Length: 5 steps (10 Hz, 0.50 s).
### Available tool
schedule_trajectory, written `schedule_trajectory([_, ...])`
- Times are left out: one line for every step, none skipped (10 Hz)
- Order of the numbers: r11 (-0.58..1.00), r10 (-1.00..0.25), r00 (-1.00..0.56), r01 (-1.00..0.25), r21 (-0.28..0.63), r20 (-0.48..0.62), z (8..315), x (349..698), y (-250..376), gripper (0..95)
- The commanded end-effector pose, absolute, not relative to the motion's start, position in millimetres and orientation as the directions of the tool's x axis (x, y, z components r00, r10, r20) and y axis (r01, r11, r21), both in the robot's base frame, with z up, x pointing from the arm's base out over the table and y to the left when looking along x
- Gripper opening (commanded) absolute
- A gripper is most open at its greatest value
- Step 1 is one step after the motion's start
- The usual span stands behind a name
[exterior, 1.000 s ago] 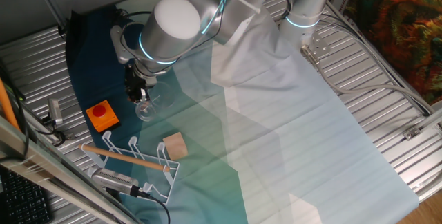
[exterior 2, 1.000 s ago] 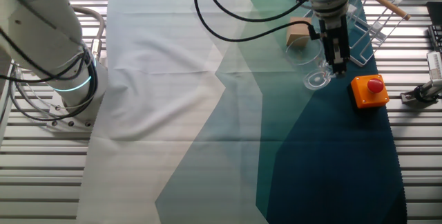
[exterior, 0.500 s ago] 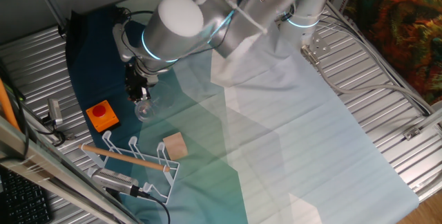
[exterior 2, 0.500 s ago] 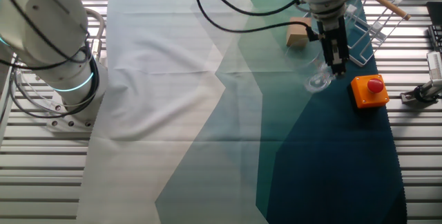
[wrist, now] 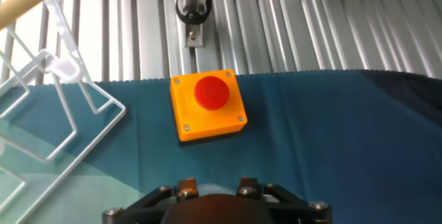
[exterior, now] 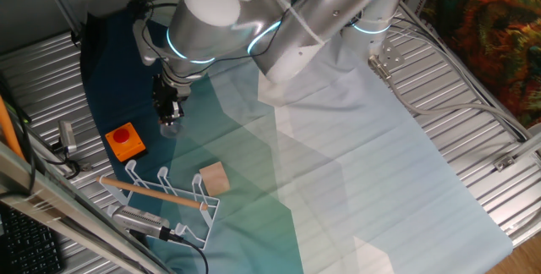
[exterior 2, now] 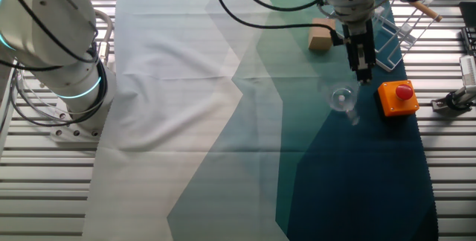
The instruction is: Put the cup on the cup rack
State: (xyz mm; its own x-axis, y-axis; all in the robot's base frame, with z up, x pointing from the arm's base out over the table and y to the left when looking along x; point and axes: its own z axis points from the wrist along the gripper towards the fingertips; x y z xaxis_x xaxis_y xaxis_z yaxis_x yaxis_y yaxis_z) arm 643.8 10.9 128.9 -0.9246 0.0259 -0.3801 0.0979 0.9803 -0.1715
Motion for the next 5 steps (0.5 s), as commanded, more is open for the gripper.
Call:
schedule_trajectory([0.978, 0.020, -0.927, 0.096, -0.186, -0.374, 128.7, 643.8, 10.8, 38.0])
schedule_trajectory([0.978, 0.017, -0.927, 0.093, -0.186, -0.374, 128.7, 643.8, 10.8, 38.0])
schedule_trajectory([0.978, 0.015, -0.928, 0.091, -0.186, -0.373, 128.7, 643.8, 10.8, 38.0])
schedule_trajectory([0.978, 0.014, -0.928, 0.090, -0.187, -0.373, 128.7, 643.8, 10.8, 38.0])
schedule_trajectory([0.979, 0.009, -0.928, 0.085, -0.187, -0.372, 128.7, 643.8, 10.7, 38.0])
